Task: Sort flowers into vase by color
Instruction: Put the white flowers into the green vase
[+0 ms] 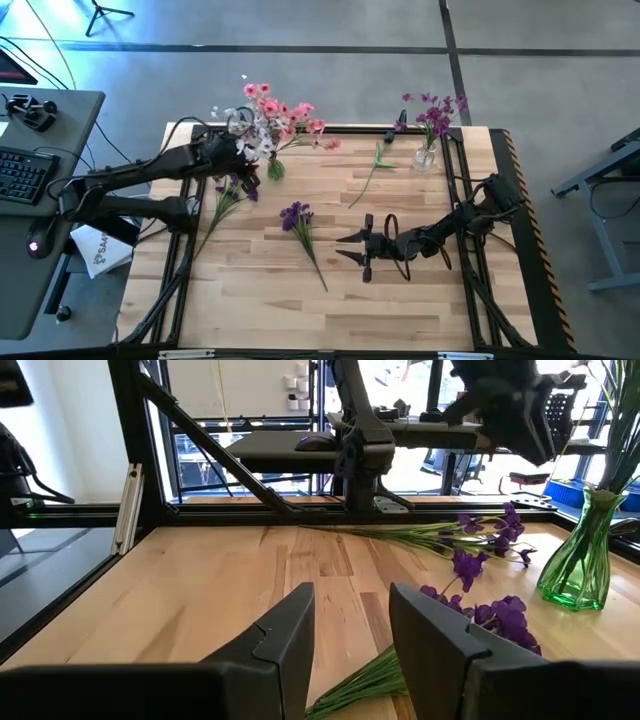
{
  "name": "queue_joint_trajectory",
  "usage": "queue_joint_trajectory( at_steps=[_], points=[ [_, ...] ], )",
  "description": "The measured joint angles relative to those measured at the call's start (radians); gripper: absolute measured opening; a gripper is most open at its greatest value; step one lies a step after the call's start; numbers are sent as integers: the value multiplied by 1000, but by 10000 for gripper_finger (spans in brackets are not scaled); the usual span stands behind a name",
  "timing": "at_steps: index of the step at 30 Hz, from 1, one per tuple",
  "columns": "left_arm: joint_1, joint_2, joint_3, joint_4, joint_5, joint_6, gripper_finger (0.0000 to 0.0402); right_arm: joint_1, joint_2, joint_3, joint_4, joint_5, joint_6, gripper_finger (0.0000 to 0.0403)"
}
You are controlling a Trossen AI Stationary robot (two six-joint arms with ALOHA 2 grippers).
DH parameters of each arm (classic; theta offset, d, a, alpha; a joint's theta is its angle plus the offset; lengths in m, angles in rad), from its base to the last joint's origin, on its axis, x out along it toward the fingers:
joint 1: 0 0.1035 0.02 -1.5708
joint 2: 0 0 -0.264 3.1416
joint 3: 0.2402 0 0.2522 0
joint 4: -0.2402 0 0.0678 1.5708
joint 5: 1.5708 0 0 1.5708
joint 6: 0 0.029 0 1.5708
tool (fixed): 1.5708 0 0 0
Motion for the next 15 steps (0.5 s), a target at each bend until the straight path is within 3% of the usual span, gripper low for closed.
queue_joint_trajectory(
  at_steps=[4, 7, 15],
  points=[
    [-45, -87, 0, 3, -54, -72, 106, 0, 0, 0, 0, 0, 0, 125],
    [-98, -134, -37, 97, -117, -99, 106, 0, 0, 0, 0, 0, 0, 125],
    [-207, -131, -315, 692, -241, -56, 106, 0, 0, 0, 0, 0, 7, 125]
  ],
)
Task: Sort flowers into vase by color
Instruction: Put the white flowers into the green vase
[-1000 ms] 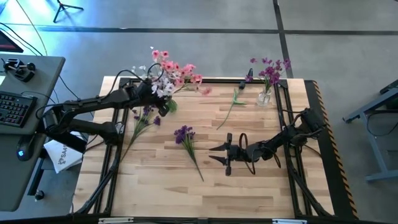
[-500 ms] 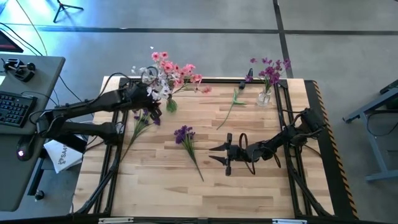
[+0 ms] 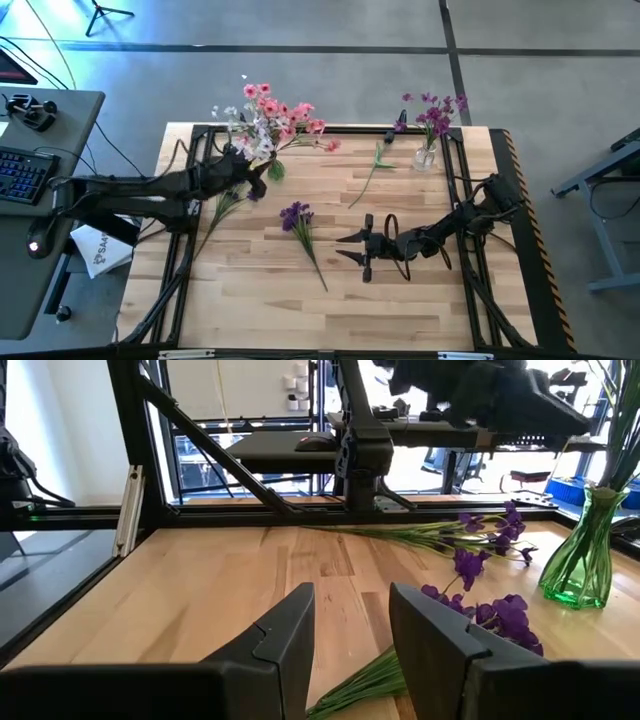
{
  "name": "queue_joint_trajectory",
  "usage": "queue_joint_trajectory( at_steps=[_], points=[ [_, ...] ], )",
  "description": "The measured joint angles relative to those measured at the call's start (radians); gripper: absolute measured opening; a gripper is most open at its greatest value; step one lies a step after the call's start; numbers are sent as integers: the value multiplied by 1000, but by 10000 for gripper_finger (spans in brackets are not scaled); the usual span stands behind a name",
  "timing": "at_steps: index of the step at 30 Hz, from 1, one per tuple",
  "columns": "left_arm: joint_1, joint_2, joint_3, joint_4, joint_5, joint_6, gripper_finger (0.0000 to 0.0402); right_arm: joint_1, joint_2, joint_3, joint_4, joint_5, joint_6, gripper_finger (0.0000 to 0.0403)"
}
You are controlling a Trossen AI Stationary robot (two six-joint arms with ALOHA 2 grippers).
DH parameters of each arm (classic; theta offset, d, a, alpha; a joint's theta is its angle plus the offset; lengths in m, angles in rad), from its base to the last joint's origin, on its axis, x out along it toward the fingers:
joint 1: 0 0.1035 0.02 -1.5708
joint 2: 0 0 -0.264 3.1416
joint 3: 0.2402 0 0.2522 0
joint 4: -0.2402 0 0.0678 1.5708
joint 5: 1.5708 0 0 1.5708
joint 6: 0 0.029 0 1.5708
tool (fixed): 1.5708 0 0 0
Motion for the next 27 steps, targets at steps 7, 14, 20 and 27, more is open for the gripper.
queue_joint_trajectory(
  at_steps=[7, 14, 20, 27],
  points=[
    [-36, 67, -132, 382, -208, 92, 106, 0, 0, 0, 0, 0, 16, 125],
    [-62, 102, -132, 397, -254, 159, 106, 0, 0, 0, 0, 0, 16, 125],
    [-32, 135, -132, 395, -151, 257, 118, 0, 0, 0, 0, 0, 16, 125],
    [-24, 142, -132, 406, -180, 231, 183, 0, 0, 0, 0, 0, 16, 125]
  ],
)
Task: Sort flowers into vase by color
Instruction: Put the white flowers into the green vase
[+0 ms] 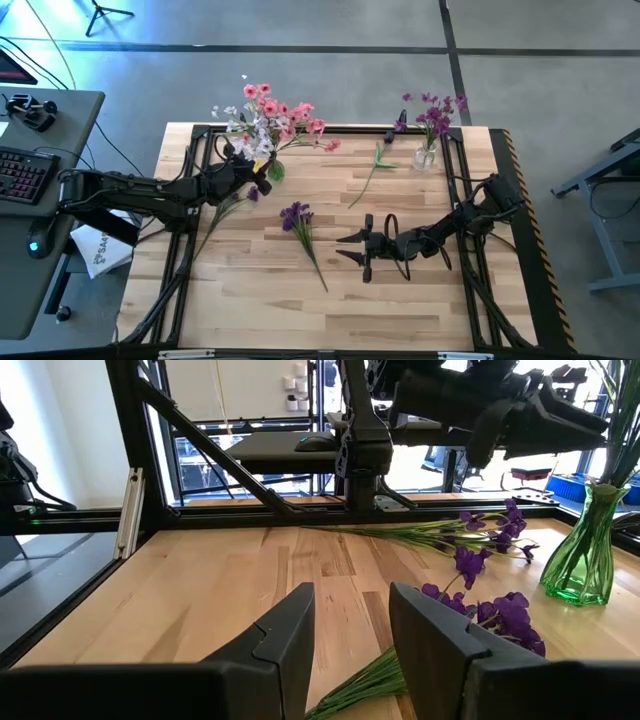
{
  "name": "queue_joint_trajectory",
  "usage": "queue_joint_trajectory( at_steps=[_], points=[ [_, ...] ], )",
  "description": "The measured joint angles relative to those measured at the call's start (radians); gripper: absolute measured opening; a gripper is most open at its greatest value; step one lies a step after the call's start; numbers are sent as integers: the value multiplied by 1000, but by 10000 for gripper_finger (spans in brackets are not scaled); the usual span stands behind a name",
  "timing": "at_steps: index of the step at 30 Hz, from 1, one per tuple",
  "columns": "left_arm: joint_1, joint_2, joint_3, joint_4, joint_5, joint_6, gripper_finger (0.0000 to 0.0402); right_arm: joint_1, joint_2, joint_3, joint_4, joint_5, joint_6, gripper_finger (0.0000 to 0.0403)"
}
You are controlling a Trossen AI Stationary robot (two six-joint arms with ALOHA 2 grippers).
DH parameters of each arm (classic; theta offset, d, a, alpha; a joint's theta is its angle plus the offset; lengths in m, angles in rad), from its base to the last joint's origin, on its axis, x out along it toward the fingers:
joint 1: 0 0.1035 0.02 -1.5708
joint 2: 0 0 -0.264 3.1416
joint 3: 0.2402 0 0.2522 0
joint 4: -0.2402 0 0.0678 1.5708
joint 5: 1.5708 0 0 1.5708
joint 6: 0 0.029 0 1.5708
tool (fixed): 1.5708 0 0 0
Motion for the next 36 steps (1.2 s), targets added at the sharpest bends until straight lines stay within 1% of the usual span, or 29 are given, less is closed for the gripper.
queue_joint_trajectory(
  at_steps=[4, 7, 9, 13, 19, 24, 27, 29, 36],
  points=[
    [-1, 0, 0, 34, -17, -55, 209, 0, 0, 0, 0, 0, 0, 125],
    [-1, 0, 0, 75, -18, -79, 212, 0, 0, 0, 0, 0, 0, 125],
    [-1, 0, 0, 99, -18, -80, 207, 0, 0, 0, 0, 0, 0, 125],
    [-1, 0, 0, 127, -19, -81, 176, 0, 0, 0, 0, 0, 0, 125],
    [22, 8, 0, 137, -18, -81, 100, 0, 0, 0, 0, 0, 0, 125],
    [47, 46, 0, 179, 38, -82, 45, 0, 0, 0, -1, 0, 0, 125],
    [55, 72, 0, 178, 41, -94, 14, 0, 0, 0, -1, 0, 0, 125],
    [60, 92, 0, 179, 41, -113, 6, 0, 0, 0, -1, 0, 0, 125],
    [77, 169, 0, 178, 41, -152, 3, 0, 0, 0, -2, 0, 0, 125]
  ],
)
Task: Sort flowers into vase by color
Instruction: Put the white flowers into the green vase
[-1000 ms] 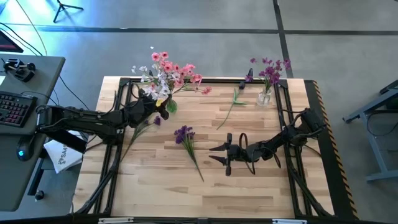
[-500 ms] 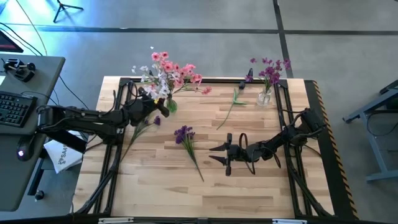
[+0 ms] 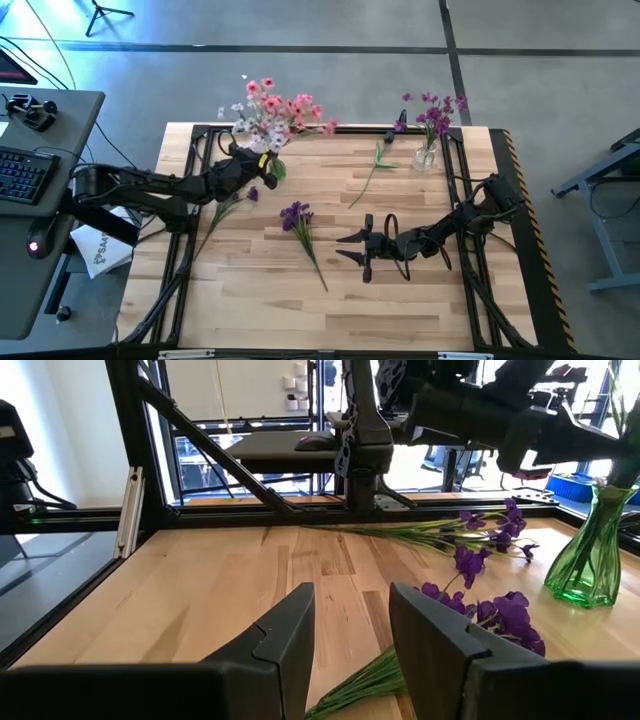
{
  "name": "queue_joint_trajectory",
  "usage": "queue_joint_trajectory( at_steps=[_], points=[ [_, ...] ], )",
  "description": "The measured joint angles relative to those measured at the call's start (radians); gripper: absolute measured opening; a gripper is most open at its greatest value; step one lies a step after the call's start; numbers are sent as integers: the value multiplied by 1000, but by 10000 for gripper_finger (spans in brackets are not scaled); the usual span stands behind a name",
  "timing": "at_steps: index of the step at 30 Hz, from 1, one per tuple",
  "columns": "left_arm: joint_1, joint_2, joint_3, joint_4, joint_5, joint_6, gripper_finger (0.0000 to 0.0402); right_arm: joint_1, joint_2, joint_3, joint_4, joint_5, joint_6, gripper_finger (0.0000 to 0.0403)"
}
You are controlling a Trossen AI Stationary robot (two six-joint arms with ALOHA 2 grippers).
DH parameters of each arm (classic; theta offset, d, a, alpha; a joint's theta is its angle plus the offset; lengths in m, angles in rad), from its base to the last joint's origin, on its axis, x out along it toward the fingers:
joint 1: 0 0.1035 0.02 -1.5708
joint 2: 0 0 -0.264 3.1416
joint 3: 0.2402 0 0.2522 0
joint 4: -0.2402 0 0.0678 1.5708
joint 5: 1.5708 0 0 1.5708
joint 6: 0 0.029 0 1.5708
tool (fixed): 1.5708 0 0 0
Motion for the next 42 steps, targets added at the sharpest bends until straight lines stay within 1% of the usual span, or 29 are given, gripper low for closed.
queue_joint_trajectory(
  at_steps=[7, 10, 14, 17, 22, 25, 30, 33, 37, 39, 42],
  points=[
    [16, 23, 1, 7, 2, -8, 7, 0, 0, 0, -7, 0, 0, 125],
    [16, 23, 1, -3, 40, 8, 30, 0, 0, 0, -7, 0, 0, 125],
    [14, 13, 0, -64, 81, 17, 81, 0, 0, 0, -14, 0, 2, 125],
    [14, -33, 0, -152, 105, 18, 116, 0, 0, 0, -20, 0, 13, 125],
    [13, -133, 0, -385, 142, 15, 156, 0, 0, 0, -24, 0, 17, 125],
    [-3, -196, 0, -512, 170, -30, 168, 0, 0, 0, -24, 0, 18, 125],
    [-68, -265, 0, -665, 225, -151, 171, -11, 0, 0, -24, 0, 21, 125],
    [-121, -255, 0, -700, 197, -254, 168, -13, 0, 0, -22, 1, 21, 125],
    [-173, -175, 0, -681, 68, -374, 160, -13, 0, 0, -21, 0, 25, 125],
    [-183, -119, 0, -643, 6, -398, 155, -13, 0, 0, -21, 0, 36, 125],
    [-174, -24, 0, -534, -13, -402, 143, -13, 0, 0, -21, 0, 44, 125]
  ],
)
